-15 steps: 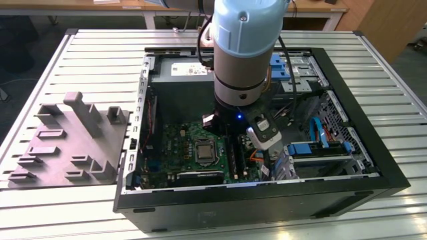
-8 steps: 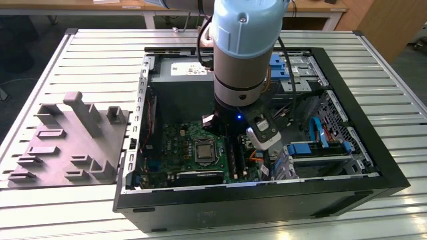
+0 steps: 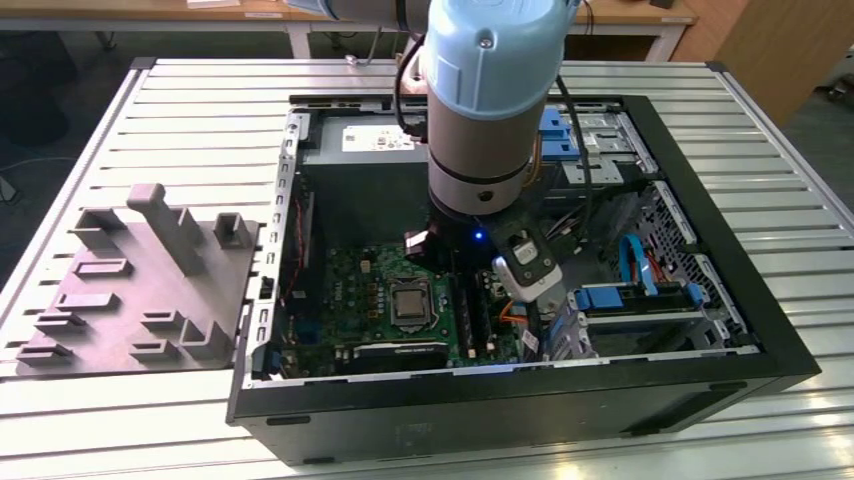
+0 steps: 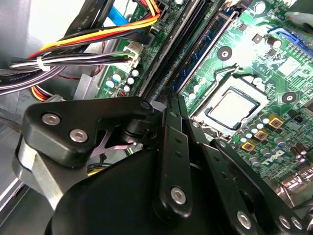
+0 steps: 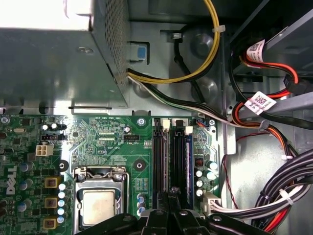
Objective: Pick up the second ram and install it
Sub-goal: 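Insert the second ram into the second slot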
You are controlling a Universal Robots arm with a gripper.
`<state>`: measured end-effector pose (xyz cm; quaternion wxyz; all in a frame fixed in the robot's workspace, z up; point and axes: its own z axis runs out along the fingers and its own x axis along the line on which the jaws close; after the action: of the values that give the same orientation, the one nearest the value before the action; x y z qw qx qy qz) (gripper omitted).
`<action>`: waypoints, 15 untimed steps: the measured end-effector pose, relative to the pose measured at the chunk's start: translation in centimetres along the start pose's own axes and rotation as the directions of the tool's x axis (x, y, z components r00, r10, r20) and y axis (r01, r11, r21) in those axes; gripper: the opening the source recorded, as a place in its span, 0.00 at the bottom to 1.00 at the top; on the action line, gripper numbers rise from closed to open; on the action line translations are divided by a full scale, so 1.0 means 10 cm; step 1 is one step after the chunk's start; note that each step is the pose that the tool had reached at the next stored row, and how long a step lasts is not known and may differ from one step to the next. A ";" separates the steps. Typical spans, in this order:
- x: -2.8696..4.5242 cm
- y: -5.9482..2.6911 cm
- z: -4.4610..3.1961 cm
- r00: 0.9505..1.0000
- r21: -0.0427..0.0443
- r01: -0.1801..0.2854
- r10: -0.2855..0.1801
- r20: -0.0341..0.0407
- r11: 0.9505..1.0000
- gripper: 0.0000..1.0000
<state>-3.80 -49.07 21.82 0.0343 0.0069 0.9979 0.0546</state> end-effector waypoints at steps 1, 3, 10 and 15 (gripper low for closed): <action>0.000 0.000 0.000 1.000 0.000 0.000 0.000 0.000 1.000 0.11; 0.000 0.000 0.001 1.000 0.000 0.000 0.000 0.000 1.000 0.11; 0.001 -0.002 0.016 1.000 0.000 0.000 0.000 0.000 1.000 0.11; 0.001 -0.002 0.018 1.000 0.000 0.000 0.000 0.000 1.000 0.11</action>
<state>-3.79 -49.07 21.64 0.0343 0.0069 0.9979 0.0546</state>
